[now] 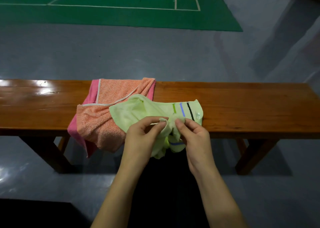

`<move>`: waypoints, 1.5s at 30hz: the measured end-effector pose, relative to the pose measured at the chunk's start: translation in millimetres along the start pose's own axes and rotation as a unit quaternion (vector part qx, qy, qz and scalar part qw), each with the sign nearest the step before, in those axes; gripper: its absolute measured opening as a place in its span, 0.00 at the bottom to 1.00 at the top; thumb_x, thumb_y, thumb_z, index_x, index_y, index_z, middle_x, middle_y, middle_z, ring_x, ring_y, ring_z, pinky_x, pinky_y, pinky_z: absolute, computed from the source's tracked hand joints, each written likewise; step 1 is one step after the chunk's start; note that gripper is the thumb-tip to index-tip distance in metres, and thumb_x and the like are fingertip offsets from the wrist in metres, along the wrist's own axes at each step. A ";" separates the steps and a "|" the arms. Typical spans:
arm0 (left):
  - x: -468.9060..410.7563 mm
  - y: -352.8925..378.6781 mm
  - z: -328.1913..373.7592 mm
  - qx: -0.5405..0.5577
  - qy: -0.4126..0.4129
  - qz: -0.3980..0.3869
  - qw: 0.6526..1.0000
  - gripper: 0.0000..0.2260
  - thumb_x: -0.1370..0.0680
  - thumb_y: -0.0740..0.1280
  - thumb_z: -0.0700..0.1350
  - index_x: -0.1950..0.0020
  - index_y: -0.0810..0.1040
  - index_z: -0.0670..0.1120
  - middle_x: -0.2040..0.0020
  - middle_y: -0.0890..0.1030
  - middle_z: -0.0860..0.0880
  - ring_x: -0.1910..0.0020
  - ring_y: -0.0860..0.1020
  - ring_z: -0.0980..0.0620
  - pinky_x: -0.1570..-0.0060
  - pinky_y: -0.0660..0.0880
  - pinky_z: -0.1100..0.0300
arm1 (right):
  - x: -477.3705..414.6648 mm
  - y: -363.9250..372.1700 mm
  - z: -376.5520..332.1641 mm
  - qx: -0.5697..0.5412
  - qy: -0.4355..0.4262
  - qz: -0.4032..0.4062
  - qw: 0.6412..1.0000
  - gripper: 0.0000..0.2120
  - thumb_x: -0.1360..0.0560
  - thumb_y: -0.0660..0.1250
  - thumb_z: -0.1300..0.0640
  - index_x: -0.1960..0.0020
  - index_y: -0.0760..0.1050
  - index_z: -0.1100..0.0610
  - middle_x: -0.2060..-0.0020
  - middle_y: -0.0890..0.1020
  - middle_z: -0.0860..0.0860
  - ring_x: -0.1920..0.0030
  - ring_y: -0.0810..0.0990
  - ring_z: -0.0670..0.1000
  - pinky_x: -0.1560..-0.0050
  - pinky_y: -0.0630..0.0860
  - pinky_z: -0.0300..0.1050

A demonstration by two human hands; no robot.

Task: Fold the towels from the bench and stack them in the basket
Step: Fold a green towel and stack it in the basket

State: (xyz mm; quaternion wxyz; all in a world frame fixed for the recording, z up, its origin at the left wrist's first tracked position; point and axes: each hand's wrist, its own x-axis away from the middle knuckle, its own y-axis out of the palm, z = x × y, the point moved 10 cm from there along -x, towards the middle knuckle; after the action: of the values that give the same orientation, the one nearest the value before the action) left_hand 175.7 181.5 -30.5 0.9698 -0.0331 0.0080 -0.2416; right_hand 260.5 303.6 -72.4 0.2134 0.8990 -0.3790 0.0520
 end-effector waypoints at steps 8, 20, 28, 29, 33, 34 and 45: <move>5.2 7.4 35.2 -0.242 0.190 0.010 0.952 0.08 0.28 0.67 0.47 0.55 0.84 0.46 0.60 0.82 0.53 0.58 0.76 0.58 0.56 0.71 0.69 | 5.9 -0.5 -22.3 0.121 -0.063 -0.056 0.989 0.10 0.21 0.63 0.59 0.54 0.83 0.54 0.55 0.85 0.54 0.53 0.82 0.52 0.49 0.77 0.46; 13.3 21.0 45.9 -0.246 0.208 0.014 0.947 0.04 0.29 0.69 0.47 0.60 0.79 0.47 0.64 0.80 0.56 0.62 0.77 0.59 0.58 0.74 0.57 | 18.4 8.2 -31.2 0.132 -0.068 -0.132 0.980 0.13 0.22 0.61 0.55 0.52 0.82 0.61 0.54 0.84 0.57 0.50 0.81 0.52 0.51 0.78 0.41; 7.3 39.6 18.3 -0.258 0.154 -0.084 0.950 0.09 0.25 0.67 0.52 0.53 0.69 0.52 0.62 0.76 0.54 0.62 0.75 0.54 0.61 0.73 0.57 | 7.7 -13.4 -7.9 0.103 0.017 -0.100 0.990 0.09 0.22 0.64 0.57 0.52 0.83 0.57 0.52 0.85 0.55 0.45 0.81 0.55 0.44 0.77 0.49; 4.3 42.0 9.7 -0.255 0.136 -0.104 0.952 0.09 0.25 0.69 0.50 0.52 0.69 0.52 0.62 0.76 0.53 0.62 0.76 0.54 0.61 0.72 0.59 | 6.9 -17.0 -2.7 0.067 0.034 -0.085 0.994 0.10 0.21 0.62 0.58 0.51 0.82 0.58 0.52 0.85 0.55 0.46 0.82 0.54 0.46 0.78 0.46; -7.9 45.8 -28.9 -0.376 0.127 -0.167 0.902 0.04 0.27 0.69 0.41 0.54 0.77 0.47 0.62 0.72 0.55 0.58 0.71 0.52 0.52 0.71 0.55 | 2.9 -40.2 8.6 -0.033 0.039 0.026 0.998 0.13 0.18 0.56 0.57 0.48 0.79 0.58 0.53 0.85 0.53 0.52 0.83 0.49 0.52 0.79 0.42; -12.3 41.3 -39.8 -0.398 0.122 -0.170 0.893 0.03 0.27 0.69 0.40 0.54 0.79 0.46 0.62 0.71 0.57 0.56 0.70 0.52 0.50 0.71 0.52 | 1.7 -45.1 7.1 -0.050 0.027 0.046 0.997 0.13 0.18 0.55 0.56 0.47 0.78 0.58 0.52 0.85 0.52 0.52 0.83 0.48 0.53 0.79 0.41; -54.7 37.4 -9.2 -0.305 0.141 -0.195 0.921 0.07 0.24 0.63 0.49 0.52 0.75 0.47 0.59 0.79 0.49 0.58 0.76 0.52 0.56 0.71 0.58 | -7.3 -79.7 10.7 -0.125 0.017 0.122 0.984 0.15 0.17 0.52 0.56 0.44 0.76 0.61 0.48 0.82 0.57 0.50 0.82 0.51 0.56 0.80 0.40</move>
State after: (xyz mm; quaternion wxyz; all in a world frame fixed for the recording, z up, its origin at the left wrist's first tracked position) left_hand 144.6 239.5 -42.3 0.8353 -0.2934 0.2115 -0.4142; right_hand 310.7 353.4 -111.4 0.3228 0.8110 -0.4858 0.0456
